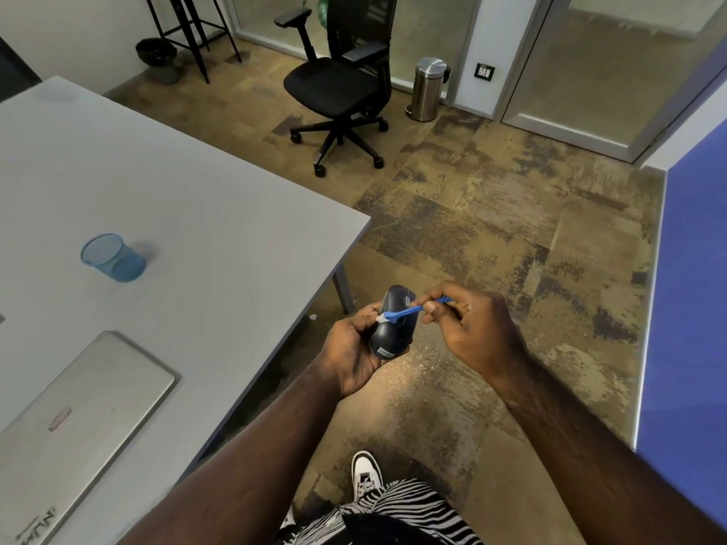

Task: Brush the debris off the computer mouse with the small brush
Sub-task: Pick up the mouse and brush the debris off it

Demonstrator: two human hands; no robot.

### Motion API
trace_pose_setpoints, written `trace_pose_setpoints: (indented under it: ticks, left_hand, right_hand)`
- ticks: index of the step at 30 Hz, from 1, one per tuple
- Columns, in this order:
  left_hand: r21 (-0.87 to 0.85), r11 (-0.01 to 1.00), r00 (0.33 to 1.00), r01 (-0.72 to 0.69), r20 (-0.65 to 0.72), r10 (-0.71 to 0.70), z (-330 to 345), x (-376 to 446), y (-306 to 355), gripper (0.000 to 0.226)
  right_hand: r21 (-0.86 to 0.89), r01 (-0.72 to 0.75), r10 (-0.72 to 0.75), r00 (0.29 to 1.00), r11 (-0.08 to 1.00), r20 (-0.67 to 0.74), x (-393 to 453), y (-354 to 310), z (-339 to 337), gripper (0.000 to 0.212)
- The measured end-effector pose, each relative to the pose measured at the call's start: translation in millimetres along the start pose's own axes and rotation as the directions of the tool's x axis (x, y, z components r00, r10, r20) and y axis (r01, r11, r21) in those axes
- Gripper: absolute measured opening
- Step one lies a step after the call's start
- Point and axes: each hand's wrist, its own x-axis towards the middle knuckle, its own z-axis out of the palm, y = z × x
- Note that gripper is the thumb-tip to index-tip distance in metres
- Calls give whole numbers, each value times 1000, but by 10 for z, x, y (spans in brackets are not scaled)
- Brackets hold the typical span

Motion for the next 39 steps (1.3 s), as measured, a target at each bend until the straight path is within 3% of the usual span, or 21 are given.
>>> trace_pose_setpoints:
  ticks: [4,10,16,21,27,33,39]
  left_hand:
    - [-26,1000,1000,5,14,-5,-17,21,-21,37]
    - [10,1000,999,-15,44,15,1,8,-12,40]
    - [-11,1000,1000,-11,11,11,-3,-3,53,41]
    - [-26,999,1000,-18,4,18,12,-24,38,44]
    - [-85,996,998,12,63,-6,13,-58,84,46]
    - [-94,995,998,10,59,-5,11,-69,75,46]
    - [-170,985,999,17,38,-11,-41,-66,113,44]
  right_hand:
    - [-45,-42,36,991,998,-129,60,18,-31,17]
    - [-27,9,-5,988,1000,151,-54,-3,-31,13]
    - [0,-34,34,992,999,-119,-43,20,-40,26]
    - [-1,-10,10,992,1000,123,-96,59,-28,11]
    - [-58,-135,121,972,989,-202,7,156,-75,22]
    - [53,1,2,998,999,-67,-33,105,-51,14]
    - [-5,16,-17,990,1000,-140,-9,86,-40,14]
